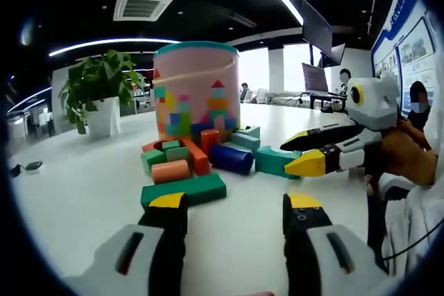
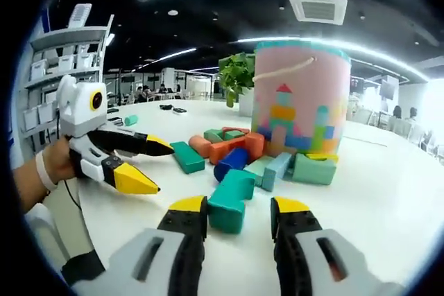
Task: Arrange the toys in the designated storage area by placing each visible toy with the group until no toy remains scattered across the table.
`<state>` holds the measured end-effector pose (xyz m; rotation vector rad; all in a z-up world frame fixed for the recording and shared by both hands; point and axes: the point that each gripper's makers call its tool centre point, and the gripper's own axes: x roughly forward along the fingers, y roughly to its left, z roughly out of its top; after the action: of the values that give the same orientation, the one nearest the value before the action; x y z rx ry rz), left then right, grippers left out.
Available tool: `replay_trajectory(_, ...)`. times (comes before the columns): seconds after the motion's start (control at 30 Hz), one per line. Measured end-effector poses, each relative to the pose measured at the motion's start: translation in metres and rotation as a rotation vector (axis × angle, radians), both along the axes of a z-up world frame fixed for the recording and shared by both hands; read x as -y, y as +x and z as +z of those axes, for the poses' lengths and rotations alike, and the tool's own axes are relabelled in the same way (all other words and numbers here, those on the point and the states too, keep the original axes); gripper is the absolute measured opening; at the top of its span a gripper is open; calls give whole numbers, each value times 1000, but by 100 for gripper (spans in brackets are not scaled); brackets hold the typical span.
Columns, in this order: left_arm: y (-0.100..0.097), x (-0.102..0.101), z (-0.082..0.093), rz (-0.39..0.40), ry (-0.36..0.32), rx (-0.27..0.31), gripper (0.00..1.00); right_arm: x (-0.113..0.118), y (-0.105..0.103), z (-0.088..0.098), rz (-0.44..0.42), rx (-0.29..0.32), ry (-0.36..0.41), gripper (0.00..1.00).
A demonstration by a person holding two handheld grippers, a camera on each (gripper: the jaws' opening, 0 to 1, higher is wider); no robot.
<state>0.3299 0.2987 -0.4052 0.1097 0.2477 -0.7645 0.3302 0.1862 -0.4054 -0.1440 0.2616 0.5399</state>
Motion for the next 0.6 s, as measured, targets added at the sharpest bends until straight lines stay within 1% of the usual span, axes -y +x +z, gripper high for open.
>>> replay_trajectory(0.07, 0, 0, 0, 0, -1, 0, 56, 1, -1, -1, -1, 0, 2, 35)
replay_trajectory(0.13, 0, 0, 0, 0, 0, -1, 56, 2, -1, 0, 0, 12, 4, 34)
replay_trajectory(0.23, 0, 0, -1, -1, 3, -2, 56, -1, -1, 1, 14, 17, 6, 33)
replay_trajectory(0.27, 0, 0, -1, -1, 2, -1, 56, -2, 0, 2, 19, 27, 0, 32)
replay_trajectory(0.33, 0, 0, 0, 0, 1, 0, 56, -3, 0, 3, 24, 40, -10, 28)
replay_trajectory(0.43, 0, 0, 0, -1, 1, -2, 56, -3, 1, 1, 25, 22, 1, 26)
replay_trajectory(0.53, 0, 0, 0, -2, 1, -2, 56, -1, -1, 1, 34, 24, 1, 21)
replay_trajectory(0.6, 0, 0, 0, -2, 0, -2, 57, 2, -2, 2, 38, 26, 1, 21)
